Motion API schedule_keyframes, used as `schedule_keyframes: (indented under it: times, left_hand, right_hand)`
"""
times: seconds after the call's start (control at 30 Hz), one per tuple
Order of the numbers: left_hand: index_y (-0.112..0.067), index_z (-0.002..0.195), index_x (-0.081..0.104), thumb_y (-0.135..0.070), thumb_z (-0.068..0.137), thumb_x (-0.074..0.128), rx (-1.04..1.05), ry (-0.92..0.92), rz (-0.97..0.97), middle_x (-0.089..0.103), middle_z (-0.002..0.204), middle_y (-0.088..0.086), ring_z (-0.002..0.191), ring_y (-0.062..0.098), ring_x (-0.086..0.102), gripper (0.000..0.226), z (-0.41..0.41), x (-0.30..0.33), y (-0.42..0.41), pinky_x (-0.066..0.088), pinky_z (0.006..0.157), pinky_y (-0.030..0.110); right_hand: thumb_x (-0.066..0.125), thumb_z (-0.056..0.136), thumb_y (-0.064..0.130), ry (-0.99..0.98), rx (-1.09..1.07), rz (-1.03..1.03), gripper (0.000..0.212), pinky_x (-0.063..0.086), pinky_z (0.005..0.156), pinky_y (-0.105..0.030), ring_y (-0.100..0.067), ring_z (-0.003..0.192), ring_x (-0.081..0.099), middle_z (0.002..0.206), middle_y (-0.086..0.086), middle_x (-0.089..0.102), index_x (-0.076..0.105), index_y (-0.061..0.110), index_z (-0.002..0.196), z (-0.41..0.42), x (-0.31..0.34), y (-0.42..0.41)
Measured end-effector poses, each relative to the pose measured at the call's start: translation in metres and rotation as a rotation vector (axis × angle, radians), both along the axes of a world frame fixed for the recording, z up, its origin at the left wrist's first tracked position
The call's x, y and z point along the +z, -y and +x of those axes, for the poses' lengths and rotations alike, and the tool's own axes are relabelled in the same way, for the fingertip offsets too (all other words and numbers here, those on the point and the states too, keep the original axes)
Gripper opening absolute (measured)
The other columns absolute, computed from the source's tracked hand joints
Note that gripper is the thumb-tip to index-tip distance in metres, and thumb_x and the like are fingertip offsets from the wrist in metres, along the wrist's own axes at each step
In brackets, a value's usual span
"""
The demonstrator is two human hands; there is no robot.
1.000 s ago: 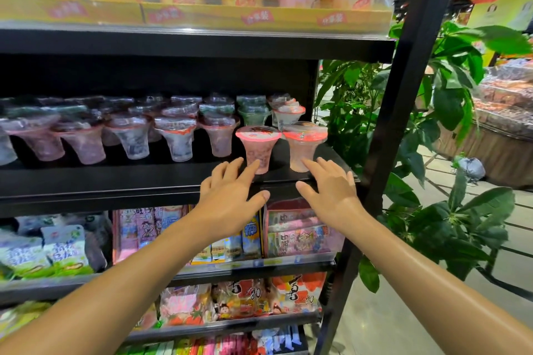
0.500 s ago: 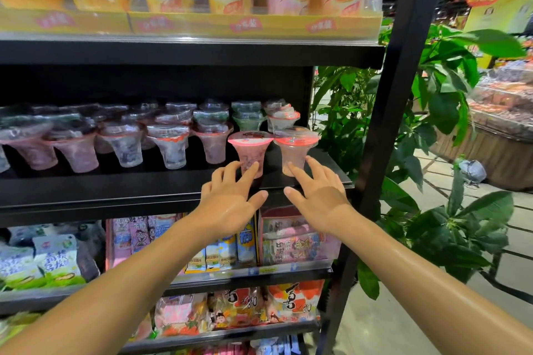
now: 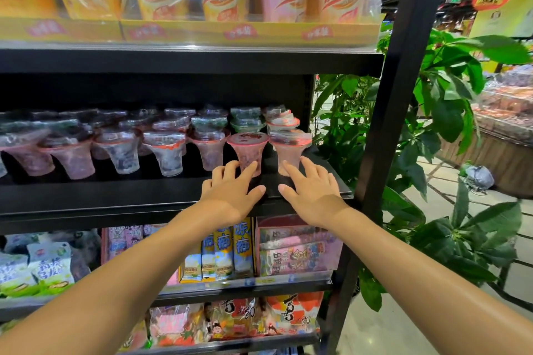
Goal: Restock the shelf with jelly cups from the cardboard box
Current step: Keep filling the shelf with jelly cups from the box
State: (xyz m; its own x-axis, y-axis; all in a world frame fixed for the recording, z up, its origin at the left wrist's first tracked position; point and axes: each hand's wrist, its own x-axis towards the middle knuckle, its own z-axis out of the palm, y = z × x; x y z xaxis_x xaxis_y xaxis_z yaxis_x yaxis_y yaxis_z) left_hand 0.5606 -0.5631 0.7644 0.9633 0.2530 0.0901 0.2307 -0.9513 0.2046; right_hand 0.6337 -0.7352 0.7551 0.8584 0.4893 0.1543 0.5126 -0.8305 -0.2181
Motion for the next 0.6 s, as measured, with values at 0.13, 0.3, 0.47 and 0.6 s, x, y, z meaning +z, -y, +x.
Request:
schedule_keyframes:
  times: [0.13, 0.3, 0.47, 0.6]
  left_hand:
    - [-0.04, 0.157, 0.009, -0.06, 0.101, 0.028, 0.007, 0.015, -0.001, 0.013, 0.162, -0.001, 0.147, 0.028, 0.008, 0.063, 0.007, -0.001, -0.001, 0.018, 0.115, 0.045]
    - [-0.037, 0.157, 0.011, -0.06, 0.101, 0.029, 0.001, 0.027, -0.002, 0.015, 0.161, 0.002, 0.146, 0.03, 0.01, 0.063, 0.01, -0.001, 0.0, 0.019, 0.115, 0.047]
    - [-0.037, 0.156, 0.014, -0.059, 0.101, 0.029, 0.006, 0.02, 0.021, 0.018, 0.16, 0.005, 0.146, 0.032, 0.013, 0.061, 0.015, 0.002, 0.001, 0.019, 0.114, 0.048]
    - [-0.036, 0.156, 0.016, -0.059, 0.101, 0.03, 0.009, 0.019, 0.036, 0.021, 0.159, 0.008, 0.145, 0.033, 0.014, 0.061, 0.018, 0.003, 0.001, 0.02, 0.114, 0.048]
  right_hand:
    - [0.031, 0.103, 0.055, 0.007, 0.004, -0.002, 0.054, 0.01, 0.121, -0.052, -0.031, 0.15, 0.008, 0.167, -0.003, 0.004, 0.02, 0.041, 0.153, 0.007, 0.001, -0.003]
    - [0.031, 0.103, 0.055, 0.004, 0.015, -0.001, 0.05, 0.014, 0.12, -0.051, -0.033, 0.147, 0.015, 0.165, -0.003, 0.008, 0.026, 0.039, 0.15, 0.013, 0.005, -0.006]
    - [0.032, 0.103, 0.054, 0.014, 0.017, 0.009, 0.048, 0.02, 0.117, -0.048, -0.034, 0.143, 0.02, 0.161, -0.004, 0.015, 0.03, 0.036, 0.147, 0.015, 0.008, -0.007]
    - [0.032, 0.103, 0.054, 0.012, 0.021, 0.017, 0.05, 0.022, 0.116, -0.048, -0.034, 0.143, 0.019, 0.162, -0.004, 0.014, 0.029, 0.035, 0.148, 0.018, 0.008, -0.009]
